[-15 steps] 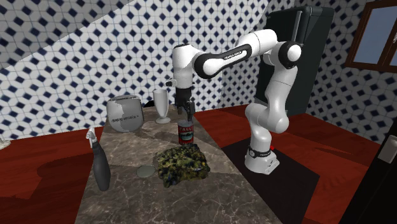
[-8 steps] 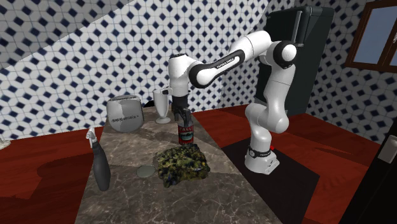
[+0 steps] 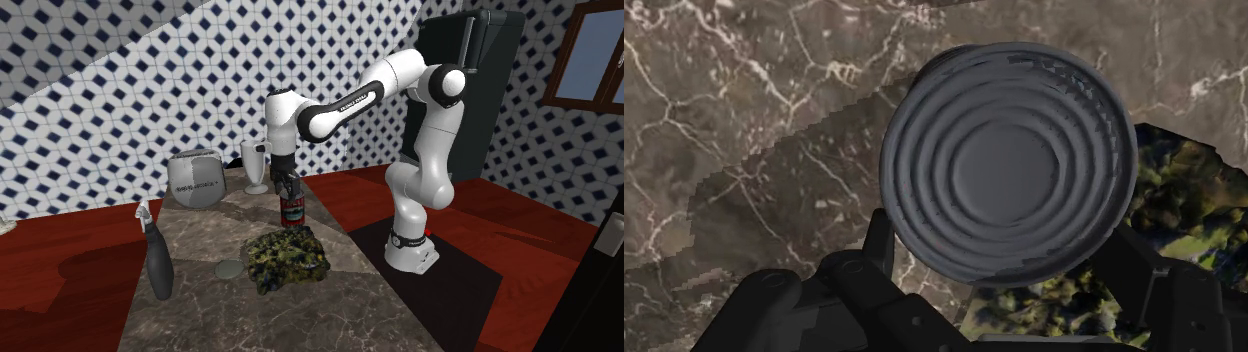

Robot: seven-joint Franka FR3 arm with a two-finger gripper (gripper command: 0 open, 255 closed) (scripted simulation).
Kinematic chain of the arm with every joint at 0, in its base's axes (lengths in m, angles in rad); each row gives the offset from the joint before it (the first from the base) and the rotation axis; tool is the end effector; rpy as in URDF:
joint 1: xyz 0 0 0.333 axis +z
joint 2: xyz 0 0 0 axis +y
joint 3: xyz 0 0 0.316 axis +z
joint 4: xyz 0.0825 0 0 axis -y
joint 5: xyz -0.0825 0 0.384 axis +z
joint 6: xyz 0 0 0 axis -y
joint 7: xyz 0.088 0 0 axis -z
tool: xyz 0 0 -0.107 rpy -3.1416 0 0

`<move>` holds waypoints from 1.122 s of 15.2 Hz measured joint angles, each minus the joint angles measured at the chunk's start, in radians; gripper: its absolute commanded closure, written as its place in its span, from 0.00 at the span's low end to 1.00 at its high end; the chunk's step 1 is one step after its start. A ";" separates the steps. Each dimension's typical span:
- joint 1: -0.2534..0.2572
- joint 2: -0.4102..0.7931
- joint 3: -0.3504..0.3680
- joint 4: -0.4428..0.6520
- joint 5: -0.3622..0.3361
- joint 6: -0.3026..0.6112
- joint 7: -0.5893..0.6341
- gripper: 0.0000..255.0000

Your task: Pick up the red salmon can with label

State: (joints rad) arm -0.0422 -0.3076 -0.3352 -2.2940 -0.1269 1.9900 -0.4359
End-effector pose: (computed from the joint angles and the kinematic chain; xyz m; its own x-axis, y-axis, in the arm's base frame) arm 0.4211 -0.1823 0.4645 0.9919 0.1256 -0.0159 0.1258 -0.9920 0.0098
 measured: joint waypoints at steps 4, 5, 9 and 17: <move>0.000 0.000 0.000 0.000 0.000 0.000 0.000 1.00; 0.000 0.001 0.000 0.001 0.000 0.000 0.000 1.00; 0.001 -0.004 0.003 0.035 0.001 -0.041 0.000 1.00; 0.003 -0.028 0.015 0.119 0.002 -0.149 0.004 1.00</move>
State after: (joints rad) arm -0.0389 -0.3356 -0.3199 -2.1753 -0.1253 1.8409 -0.4320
